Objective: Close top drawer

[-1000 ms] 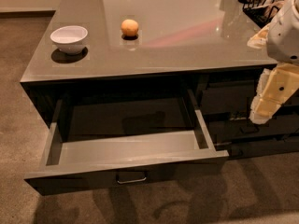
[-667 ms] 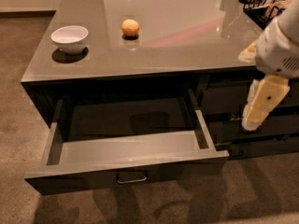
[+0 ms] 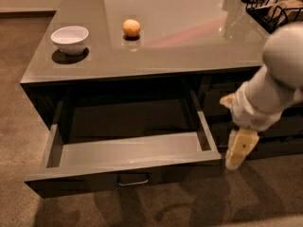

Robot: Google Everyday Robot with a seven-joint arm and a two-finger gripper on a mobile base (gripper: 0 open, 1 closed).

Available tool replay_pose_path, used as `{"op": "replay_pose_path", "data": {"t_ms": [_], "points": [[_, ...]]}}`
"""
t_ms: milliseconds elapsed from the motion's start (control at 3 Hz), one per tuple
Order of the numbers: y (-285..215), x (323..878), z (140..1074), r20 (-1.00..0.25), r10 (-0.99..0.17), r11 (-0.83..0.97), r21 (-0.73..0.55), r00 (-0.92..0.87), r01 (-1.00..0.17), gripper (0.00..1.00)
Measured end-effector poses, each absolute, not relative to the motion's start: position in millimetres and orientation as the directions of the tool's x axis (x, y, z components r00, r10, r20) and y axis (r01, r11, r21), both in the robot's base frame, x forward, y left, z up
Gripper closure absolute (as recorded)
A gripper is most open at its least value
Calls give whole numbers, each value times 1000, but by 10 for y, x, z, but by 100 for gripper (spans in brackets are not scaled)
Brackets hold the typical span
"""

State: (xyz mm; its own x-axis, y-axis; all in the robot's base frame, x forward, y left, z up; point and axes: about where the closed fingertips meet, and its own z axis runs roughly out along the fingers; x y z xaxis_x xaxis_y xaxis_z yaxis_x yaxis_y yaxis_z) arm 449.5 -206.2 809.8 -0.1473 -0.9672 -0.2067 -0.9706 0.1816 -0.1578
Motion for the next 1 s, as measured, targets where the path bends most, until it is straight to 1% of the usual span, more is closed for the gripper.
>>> {"op": "replay_pose_path", "data": {"t_ms": [333,1000], "points": [[-2022,4450,7685,-209,-978,56,-166,-21,-984,0],[-1931,4437,7601,-198,-979,-8,-161,41,-987,0]]}}
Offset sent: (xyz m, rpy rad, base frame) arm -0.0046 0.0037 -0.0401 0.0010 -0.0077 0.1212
